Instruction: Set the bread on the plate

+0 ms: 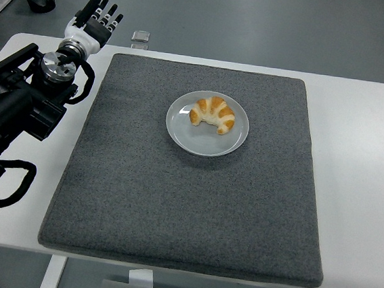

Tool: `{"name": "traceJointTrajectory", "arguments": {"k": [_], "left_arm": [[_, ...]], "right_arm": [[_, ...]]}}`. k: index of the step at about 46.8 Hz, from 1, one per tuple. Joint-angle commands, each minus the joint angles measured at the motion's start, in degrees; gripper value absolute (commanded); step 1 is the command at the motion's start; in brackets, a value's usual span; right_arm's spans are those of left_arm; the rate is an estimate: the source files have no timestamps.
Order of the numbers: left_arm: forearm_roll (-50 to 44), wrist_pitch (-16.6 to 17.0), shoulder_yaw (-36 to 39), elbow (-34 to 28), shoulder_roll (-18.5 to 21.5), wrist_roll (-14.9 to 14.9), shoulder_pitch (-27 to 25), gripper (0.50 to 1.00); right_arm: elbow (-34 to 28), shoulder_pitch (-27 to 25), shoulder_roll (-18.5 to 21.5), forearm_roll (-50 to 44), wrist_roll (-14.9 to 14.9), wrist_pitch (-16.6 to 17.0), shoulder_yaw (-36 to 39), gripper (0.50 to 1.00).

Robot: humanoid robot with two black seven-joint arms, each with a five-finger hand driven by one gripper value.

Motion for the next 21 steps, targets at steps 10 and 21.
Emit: {"name": "traceJointTrajectory", "arguments": {"k": [10,21], "left_arm": [[0.32,-5.33,0.25,-0.42,0.01,-2.28,2.85,0.996],[0.85,-5.41,1.13,-0.16,0.01,-3.69,2.94,0.996]], "right_arm": [[-0.01,-0.02,0.0,0.0,0.0,-0.01,0.0,0.932],[-0.01,-0.02,0.0,0.08,0.0,-0.01,0.0,0.932]]}}
